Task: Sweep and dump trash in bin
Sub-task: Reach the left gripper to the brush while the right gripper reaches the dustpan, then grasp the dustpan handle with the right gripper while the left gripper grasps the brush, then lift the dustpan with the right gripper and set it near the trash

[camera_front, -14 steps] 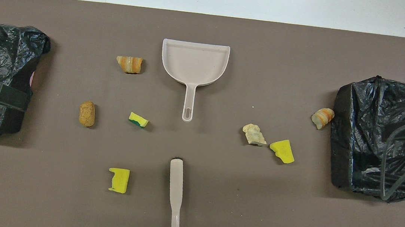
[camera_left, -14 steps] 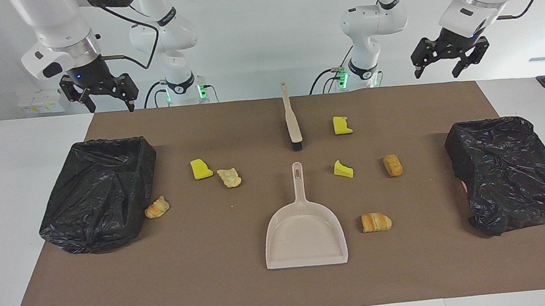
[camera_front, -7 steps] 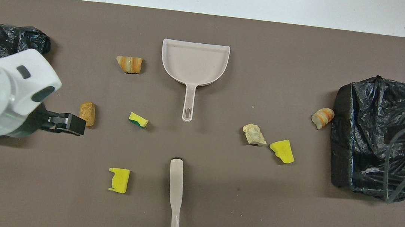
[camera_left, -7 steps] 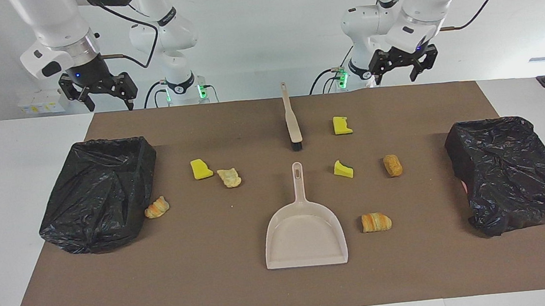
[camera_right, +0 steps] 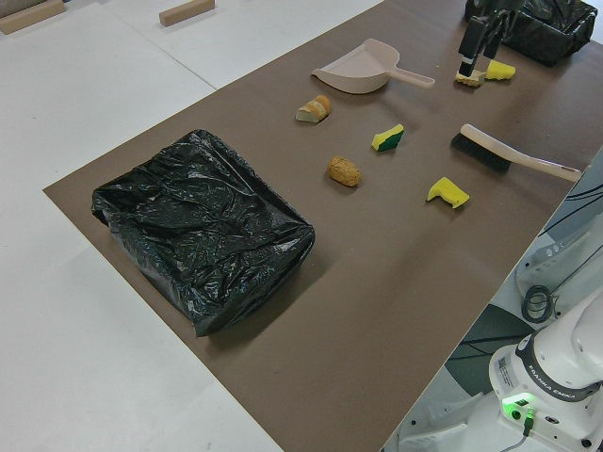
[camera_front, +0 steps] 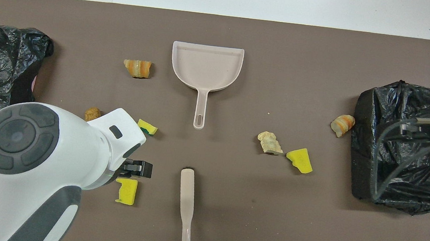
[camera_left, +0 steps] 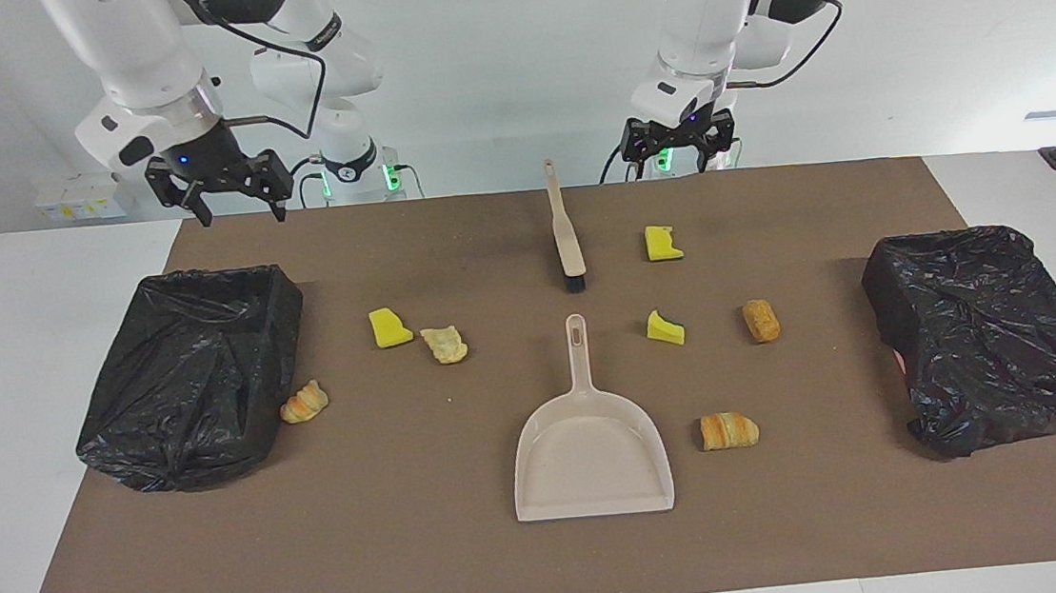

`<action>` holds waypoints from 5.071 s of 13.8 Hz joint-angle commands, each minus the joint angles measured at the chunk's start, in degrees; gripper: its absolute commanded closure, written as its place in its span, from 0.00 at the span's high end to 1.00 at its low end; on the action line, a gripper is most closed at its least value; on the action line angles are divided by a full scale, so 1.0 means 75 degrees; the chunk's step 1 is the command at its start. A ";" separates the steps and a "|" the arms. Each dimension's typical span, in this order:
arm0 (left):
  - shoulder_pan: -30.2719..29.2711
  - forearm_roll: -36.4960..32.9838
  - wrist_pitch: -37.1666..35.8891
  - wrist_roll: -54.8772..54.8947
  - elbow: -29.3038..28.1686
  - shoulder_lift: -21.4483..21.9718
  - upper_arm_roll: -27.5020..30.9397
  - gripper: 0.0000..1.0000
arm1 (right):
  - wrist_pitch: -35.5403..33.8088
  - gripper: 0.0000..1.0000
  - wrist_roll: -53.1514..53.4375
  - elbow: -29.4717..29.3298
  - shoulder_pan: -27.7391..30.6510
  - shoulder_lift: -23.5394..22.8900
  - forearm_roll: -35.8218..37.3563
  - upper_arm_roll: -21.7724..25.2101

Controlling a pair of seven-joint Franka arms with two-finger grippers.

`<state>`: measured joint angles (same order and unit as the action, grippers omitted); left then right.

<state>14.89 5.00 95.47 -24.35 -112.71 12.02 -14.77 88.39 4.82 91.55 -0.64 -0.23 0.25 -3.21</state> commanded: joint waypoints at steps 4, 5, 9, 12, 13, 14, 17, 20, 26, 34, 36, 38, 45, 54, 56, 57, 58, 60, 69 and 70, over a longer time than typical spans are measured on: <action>0.0884 0.0493 0.0969 -0.1028 -0.1154 0.0307 0.0118 1.00 | 0.1232 1.00 0.1464 -0.0031 -0.0968 -0.0870 -0.0210 -0.0123; 0.1141 0.0493 0.1063 -0.1286 -0.1283 0.0318 0.0118 1.00 | 0.1478 1.00 0.1850 -0.0020 -0.1248 -0.1011 -0.0221 -0.0135; 0.1786 0.0505 0.1531 -0.1769 -0.2020 0.0541 0.0107 1.00 | 0.2228 1.00 0.2919 -0.0194 -0.2257 -0.1866 -0.0163 -0.0135; 0.2349 0.0505 0.1929 -0.2212 -0.2384 0.0483 0.0107 1.00 | 0.2488 1.00 0.3072 -0.0860 -0.2667 -0.2720 -0.0374 -0.0135; 0.2524 0.0505 0.2128 -0.2296 -0.2594 0.0483 0.0107 1.00 | 0.2500 1.00 0.3293 -0.1200 -0.2820 -0.3037 -0.0374 -0.0135; 0.2712 0.0505 0.2397 -0.2320 -0.2886 0.0494 0.0107 1.00 | 0.2639 1.00 0.3597 -0.1435 -0.2903 -0.3330 -0.0374 -0.0135; 0.3134 0.0505 0.2832 -0.2846 -0.3252 0.0448 0.0083 1.00 | 0.3237 1.00 0.4009 -0.1811 -0.3324 -0.4033 -0.0351 -0.0112; 0.3486 0.0505 0.3324 -0.3022 -0.3673 0.0436 0.0106 1.00 | 0.3425 1.00 0.4326 -0.2583 -0.3699 -0.4912 -0.0280 -0.0065; 0.3979 0.0528 0.4110 -0.3772 -0.4131 0.0260 0.0083 1.00 | 0.3624 0.77 0.4502 -0.2305 -0.4098 -0.5032 0.0036 -0.0100; 0.4073 0.0716 0.4275 -0.3703 -0.4143 -0.0103 0.0083 1.00 | 0.3636 0.37 0.4397 -0.2106 -0.4087 -0.4985 0.0200 -0.0123; 0.4073 0.0728 0.4275 -0.3668 -0.4143 -0.0103 0.0083 1.00 | 0.3672 0.43 0.4385 -0.2094 -0.4087 -0.4985 0.0200 -0.0123; 0.4073 0.0728 0.4275 -0.3656 -0.4143 -0.0103 0.0083 0.87 | 0.3672 0.41 0.4281 -0.1989 -0.4075 -0.4950 0.0212 -0.0112; 0.4073 0.0868 0.4299 -0.3586 -0.3991 -0.0220 0.0106 0.00 | 0.3332 0.00 0.3532 -0.1989 -0.3865 -0.4365 0.0212 -0.0112; 0.2776 0.0740 0.1911 -0.3586 -0.2996 0.0259 0.0201 0.00 | 0.1365 0.00 -0.0987 -0.1625 -0.2319 -0.3075 -0.0093 -0.0112; 0.2178 0.0728 0.1464 -0.3319 -0.2843 0.0435 0.0200 0.00 | 0.1176 0.00 -0.1904 -0.1474 -0.2201 -0.2993 0.0001 -0.0089; 0.1803 0.0670 0.1288 -0.2968 -0.2785 0.0505 0.0200 0.00 | 0.1071 0.00 -0.2174 -0.1357 -0.2224 -0.2912 0.0082 -0.0088; 0.1486 0.0634 0.1159 -0.2710 -0.2761 0.0506 0.0200 0.00 | 0.1047 0.00 -0.2270 -0.1066 -0.2317 -0.2737 0.0257 -0.0100; 0.0865 0.0250 0.0738 -0.2684 -0.2749 0.0529 0.0200 0.00 | 0.1011 0.00 -0.2236 -0.0212 -0.2771 -0.2187 0.0585 -0.0089; 0.0053 0.0177 -0.0061 -0.4366 -0.2948 0.0893 0.0177 0.00 | 0.0930 0.00 -0.2131 0.0906 -0.3173 -0.1458 0.0903 -0.0112; 0.0123 0.0177 -0.0003 -0.4986 -0.3041 0.0893 0.0165 0.00 | 0.0929 0.00 -0.2107 0.0906 -0.3196 -0.1423 0.0973 -0.0112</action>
<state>16.18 6.95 95.87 -55.27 -133.90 16.90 -12.71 94.82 -10.80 96.62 -24.35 -12.73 5.98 -3.97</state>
